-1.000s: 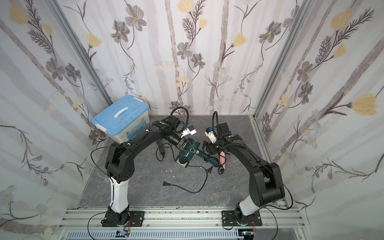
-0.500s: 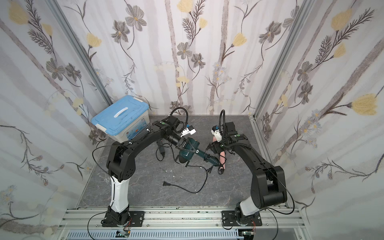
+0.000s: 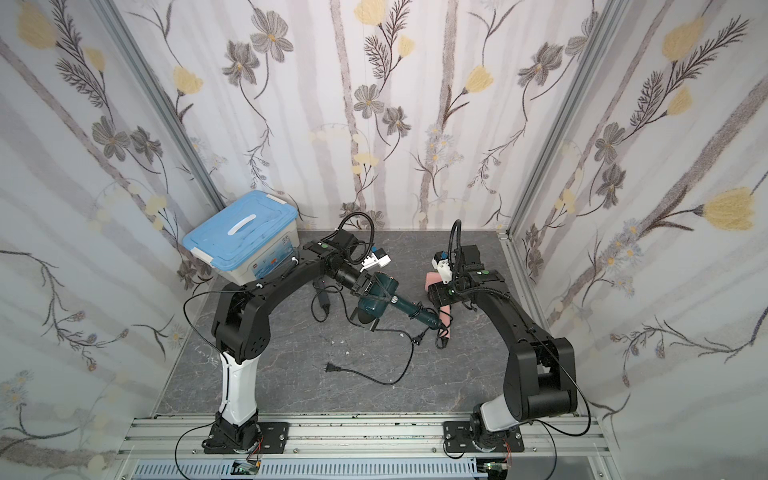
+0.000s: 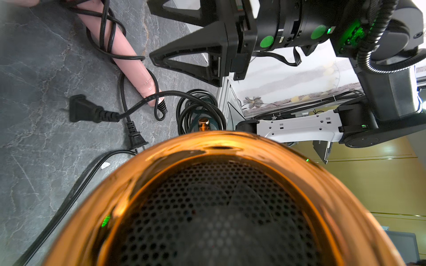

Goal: Wrap the cord around the hair dryer
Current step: Wrap the power cord around the hair dryer.

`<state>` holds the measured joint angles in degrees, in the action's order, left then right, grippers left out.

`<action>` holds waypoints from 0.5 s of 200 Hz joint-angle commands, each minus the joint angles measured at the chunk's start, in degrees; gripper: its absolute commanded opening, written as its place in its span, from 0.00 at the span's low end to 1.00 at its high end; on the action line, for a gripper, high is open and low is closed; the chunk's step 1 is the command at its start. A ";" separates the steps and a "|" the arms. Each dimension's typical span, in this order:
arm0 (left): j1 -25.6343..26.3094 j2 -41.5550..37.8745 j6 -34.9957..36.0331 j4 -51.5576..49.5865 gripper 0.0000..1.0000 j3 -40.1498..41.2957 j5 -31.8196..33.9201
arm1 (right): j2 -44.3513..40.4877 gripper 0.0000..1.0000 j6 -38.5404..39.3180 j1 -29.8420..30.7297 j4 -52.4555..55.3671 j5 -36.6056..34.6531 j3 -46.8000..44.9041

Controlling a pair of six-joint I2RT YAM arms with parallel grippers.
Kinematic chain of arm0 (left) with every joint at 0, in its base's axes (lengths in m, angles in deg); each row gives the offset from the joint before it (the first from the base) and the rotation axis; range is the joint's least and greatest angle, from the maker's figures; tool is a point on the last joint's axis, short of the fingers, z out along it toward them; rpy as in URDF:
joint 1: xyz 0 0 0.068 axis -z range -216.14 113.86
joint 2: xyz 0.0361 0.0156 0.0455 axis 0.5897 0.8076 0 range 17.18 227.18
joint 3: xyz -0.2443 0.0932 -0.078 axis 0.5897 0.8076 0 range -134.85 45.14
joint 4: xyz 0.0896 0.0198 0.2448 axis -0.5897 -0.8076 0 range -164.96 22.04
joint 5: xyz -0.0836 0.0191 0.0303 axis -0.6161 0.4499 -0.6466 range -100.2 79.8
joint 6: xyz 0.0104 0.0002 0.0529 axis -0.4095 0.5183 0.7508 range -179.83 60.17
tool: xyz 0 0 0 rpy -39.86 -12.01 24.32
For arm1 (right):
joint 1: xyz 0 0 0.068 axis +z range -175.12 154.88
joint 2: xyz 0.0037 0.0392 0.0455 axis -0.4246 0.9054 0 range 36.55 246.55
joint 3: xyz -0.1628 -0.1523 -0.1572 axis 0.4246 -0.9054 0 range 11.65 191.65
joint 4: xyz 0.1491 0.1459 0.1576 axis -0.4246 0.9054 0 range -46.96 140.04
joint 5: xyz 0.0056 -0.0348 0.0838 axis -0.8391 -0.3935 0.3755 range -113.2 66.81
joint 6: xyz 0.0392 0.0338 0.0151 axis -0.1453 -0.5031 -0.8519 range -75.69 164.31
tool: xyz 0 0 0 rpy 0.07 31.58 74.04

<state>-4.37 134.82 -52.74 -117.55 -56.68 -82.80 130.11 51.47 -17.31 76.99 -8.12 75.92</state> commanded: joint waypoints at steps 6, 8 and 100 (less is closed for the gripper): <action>-0.27 -2.58 -2.20 4.56 0.00 0.78 -2.17 | -4.72 0.73 -1.00 -0.16 -2.72 1.39 -1.35; -0.30 -2.77 -2.42 4.93 0.00 0.82 -2.12 | -5.10 0.73 -1.09 -0.21 -2.88 1.33 -1.52; -1.32 -11.73 -9.82 10.61 0.00 -3.14 0.66 | -22.68 0.81 -4.92 -10.36 -11.10 3.18 -9.43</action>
<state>-5.18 125.38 -60.52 -110.77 -58.56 -80.87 110.53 48.85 -24.57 72.05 -7.25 68.90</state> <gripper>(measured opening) 0.749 0.796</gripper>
